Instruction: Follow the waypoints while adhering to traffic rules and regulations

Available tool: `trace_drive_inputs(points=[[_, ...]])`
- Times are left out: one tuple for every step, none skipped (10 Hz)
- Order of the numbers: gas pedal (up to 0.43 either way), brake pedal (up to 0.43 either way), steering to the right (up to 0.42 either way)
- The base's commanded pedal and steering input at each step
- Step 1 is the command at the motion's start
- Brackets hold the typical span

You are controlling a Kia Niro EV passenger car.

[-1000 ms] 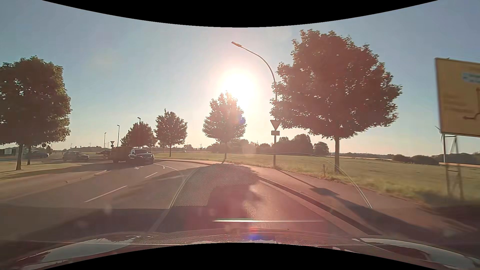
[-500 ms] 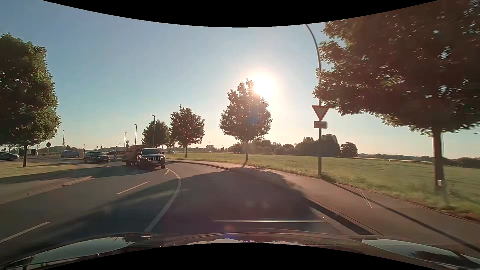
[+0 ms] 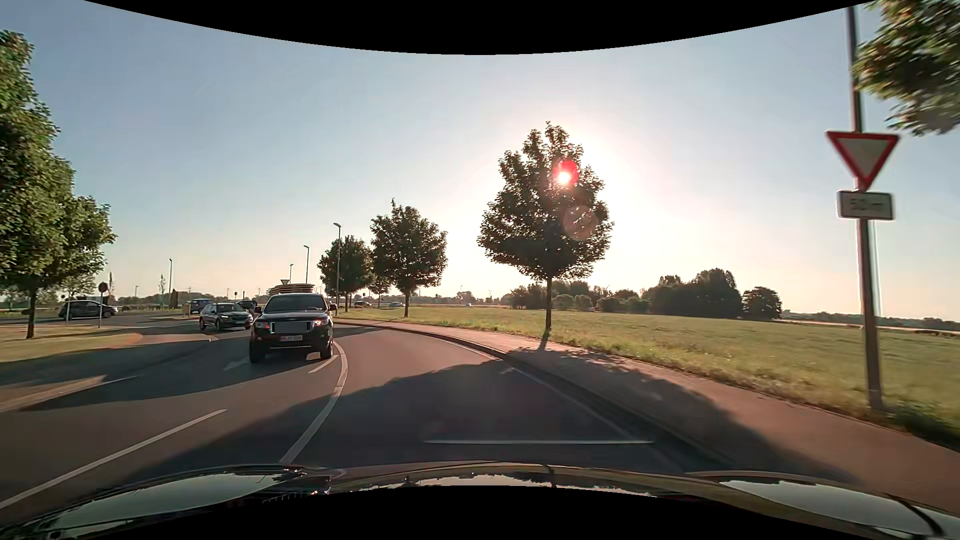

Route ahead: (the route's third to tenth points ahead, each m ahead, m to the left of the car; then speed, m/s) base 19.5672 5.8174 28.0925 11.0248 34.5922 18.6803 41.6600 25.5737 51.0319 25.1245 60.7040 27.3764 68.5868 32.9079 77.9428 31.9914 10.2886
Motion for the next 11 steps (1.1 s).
trace_drive_inputs(points=[[0.138,0.000,-0.103],[0.138,0.000,-0.102],[0.138,0.000,-0.102],[0.138,0.000,-0.102],[0.150,0.000,-0.101],[0.150,0.000,-0.101],[0.150,0.000,-0.101],[0.150,0.000,-0.102],[0.150,0.000,-0.102],[0.150,0.000,-0.102],[0.150,0.000,-0.102]])
